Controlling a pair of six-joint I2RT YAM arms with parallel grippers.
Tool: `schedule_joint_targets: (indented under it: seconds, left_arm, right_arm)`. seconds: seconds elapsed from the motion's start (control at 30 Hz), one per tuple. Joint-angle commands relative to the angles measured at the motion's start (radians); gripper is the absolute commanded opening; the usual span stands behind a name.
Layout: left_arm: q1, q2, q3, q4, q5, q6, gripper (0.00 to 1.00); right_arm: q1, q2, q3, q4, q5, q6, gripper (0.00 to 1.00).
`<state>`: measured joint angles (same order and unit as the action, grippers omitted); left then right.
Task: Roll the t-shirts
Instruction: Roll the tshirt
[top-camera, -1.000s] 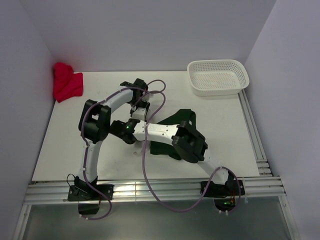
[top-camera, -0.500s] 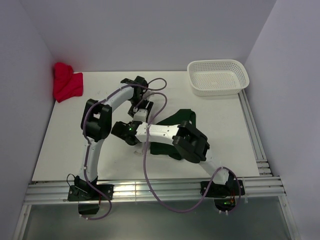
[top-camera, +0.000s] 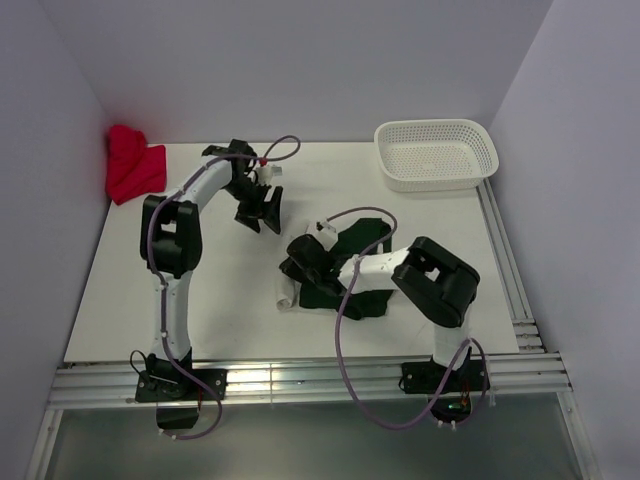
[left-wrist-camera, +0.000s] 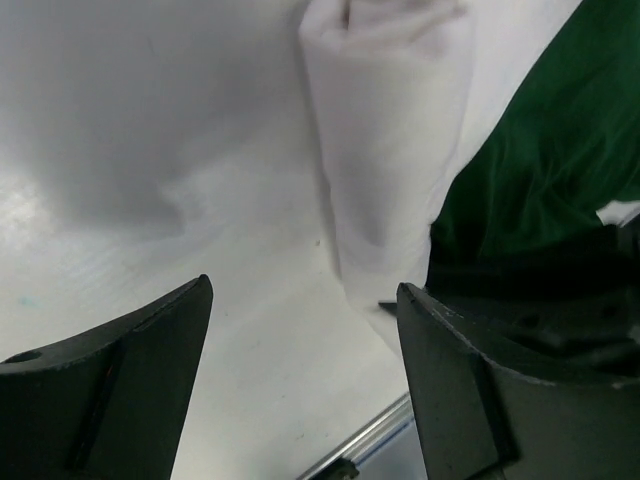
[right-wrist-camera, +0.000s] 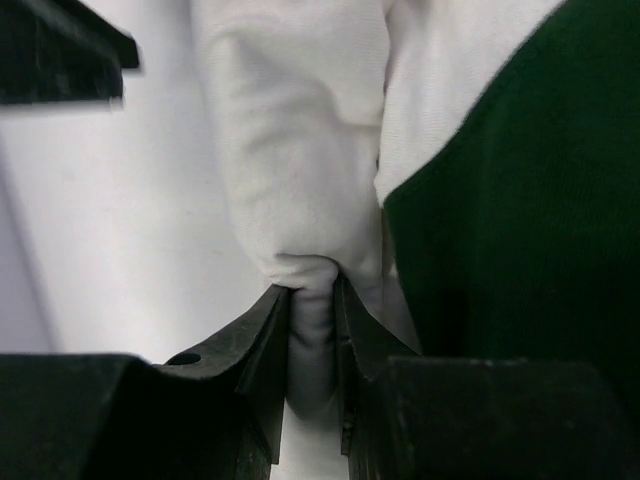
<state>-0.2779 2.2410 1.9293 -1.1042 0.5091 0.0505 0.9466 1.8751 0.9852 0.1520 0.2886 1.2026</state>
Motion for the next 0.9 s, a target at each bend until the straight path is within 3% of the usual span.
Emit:
schedule_joint_targets:
  seconds: [0.0,0.17,0.37,0.63,0.73,0.87]
  left_arm:
    - [0.002,-0.101,-0.1,0.036,0.127,0.069,0.8]
    - [0.002,-0.103,-0.21,0.162,0.219,0.048,0.8]
    - [0.003,-0.044,-0.266,0.288,0.27,-0.038,0.76]
    - [-0.001,0.015,-0.219,0.362,0.169,-0.161,0.65]
    - [-0.018,0.04,-0.171,0.326,0.097,-0.169,0.55]
    - [-0.049,0.035,-0.144,0.291,-0.032,-0.189,0.34]
  right_arm:
    - [-0.034,0.01,-0.129,0.315,-0.179,0.073,0.15]
    - [-0.072,0.067,-0.253,0.601,-0.265,0.184,0.14]
    - [-0.083,0.124,-0.341,0.783,-0.307,0.261,0.14]
    - [-0.081,0.125,-0.388,0.801,-0.304,0.262,0.15]
    - [-0.078,0.105,-0.381,0.746,-0.293,0.239,0.18]
    - [-0.065,0.047,-0.341,0.576,-0.221,0.189,0.27]
